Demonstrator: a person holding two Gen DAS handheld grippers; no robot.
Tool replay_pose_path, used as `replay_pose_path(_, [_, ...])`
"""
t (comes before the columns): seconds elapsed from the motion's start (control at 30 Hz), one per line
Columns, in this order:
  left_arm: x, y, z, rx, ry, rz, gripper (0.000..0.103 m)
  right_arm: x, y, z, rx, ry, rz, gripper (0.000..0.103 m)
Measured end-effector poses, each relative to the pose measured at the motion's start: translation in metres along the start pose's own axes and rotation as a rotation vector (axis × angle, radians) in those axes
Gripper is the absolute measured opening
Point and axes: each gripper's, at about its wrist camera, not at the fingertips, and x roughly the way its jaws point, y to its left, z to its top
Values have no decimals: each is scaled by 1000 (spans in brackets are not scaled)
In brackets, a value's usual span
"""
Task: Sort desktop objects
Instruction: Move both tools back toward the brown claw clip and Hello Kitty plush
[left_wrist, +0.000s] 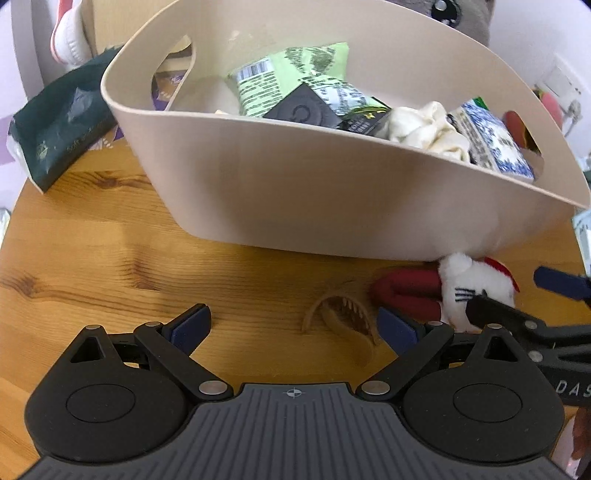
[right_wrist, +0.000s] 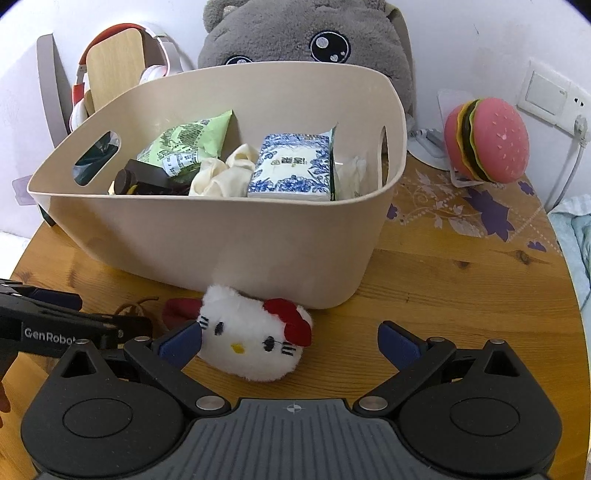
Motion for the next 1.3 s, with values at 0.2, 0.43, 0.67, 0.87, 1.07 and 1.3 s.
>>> replay_pose_path(0.2, [0,3,0,0,-5,38,98,2,0,0,5,2,2,103])
replay_pose_path(0.43, [-5,9,-1,20,-10,111,98,0,-2,0,20,4,-1,103])
replay_pose_path(0.67, [-18,8,-11,-26,-21,83,98,-1,-4,2,43,3,10,103])
replay_pose_path(0.87, [-7,6,-14,-124,16,66,98,1,5,5,28,10,11,103])
replay_pose_path(1.07, [-3,2,-14,-144,13,96,98,9,6,5,57,25,-14,103])
replay_pose_path(1.3, [0,6,-6,-189,-5,113,98,17,2,3,94,46,-31,103])
